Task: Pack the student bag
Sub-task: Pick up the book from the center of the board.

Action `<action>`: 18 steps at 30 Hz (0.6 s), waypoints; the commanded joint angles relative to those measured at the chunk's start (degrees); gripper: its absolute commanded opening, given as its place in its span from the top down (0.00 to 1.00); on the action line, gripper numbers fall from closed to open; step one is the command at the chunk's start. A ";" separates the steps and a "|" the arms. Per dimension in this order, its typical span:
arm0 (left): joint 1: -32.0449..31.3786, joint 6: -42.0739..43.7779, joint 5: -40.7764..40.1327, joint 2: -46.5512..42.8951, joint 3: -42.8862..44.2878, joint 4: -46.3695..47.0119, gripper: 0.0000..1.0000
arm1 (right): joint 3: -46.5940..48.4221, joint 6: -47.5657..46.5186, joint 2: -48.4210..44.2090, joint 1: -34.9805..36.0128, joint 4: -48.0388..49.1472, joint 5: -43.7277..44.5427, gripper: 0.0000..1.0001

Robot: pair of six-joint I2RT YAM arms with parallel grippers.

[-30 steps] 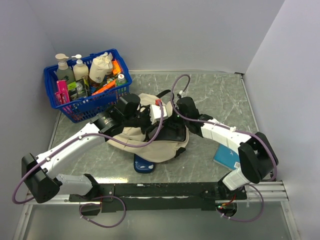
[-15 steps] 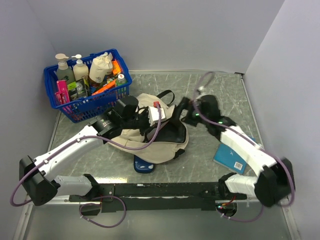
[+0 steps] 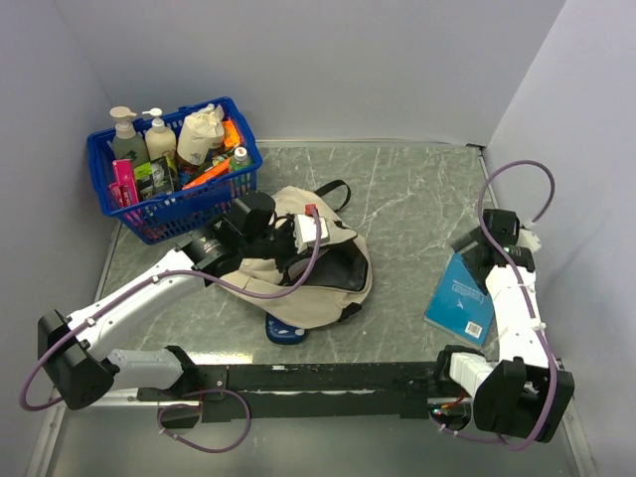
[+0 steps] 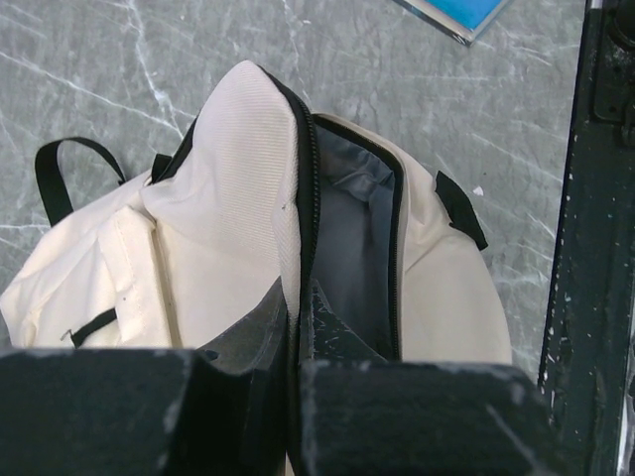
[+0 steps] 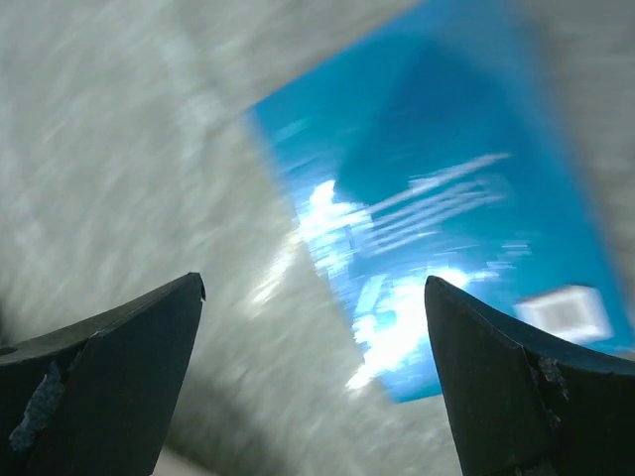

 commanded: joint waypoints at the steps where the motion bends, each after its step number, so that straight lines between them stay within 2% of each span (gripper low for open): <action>1: 0.14 -0.52 1.14 -0.78 3.81 -2.27 0.99 | -0.76 6.07 -0.23 -3.66 -7.24 15.72 0.00; 4: 0.14 -1.05 0.62 -1.13 4.16 -2.98 0.99 | -1.20 5.83 0.56 -7.53 -6.56 16.18 0.00; 11: 0.14 -0.27 -1.49 -3.33 1.35 -2.45 0.99 | 0.20 6.54 8.73 -13.42 -7.25 18.37 0.00; 14: 0.14 -0.61 -1.67 -3.68 0.91 -2.62 0.88 | 0.73 6.80 11.46 -15.27 -7.34 18.28 0.00; 18: 0.14 -1.05 -2.28 -3.16 2.75 -3.86 0.63 | 0.47 6.97 16.82 -17.64 -6.29 18.37 0.00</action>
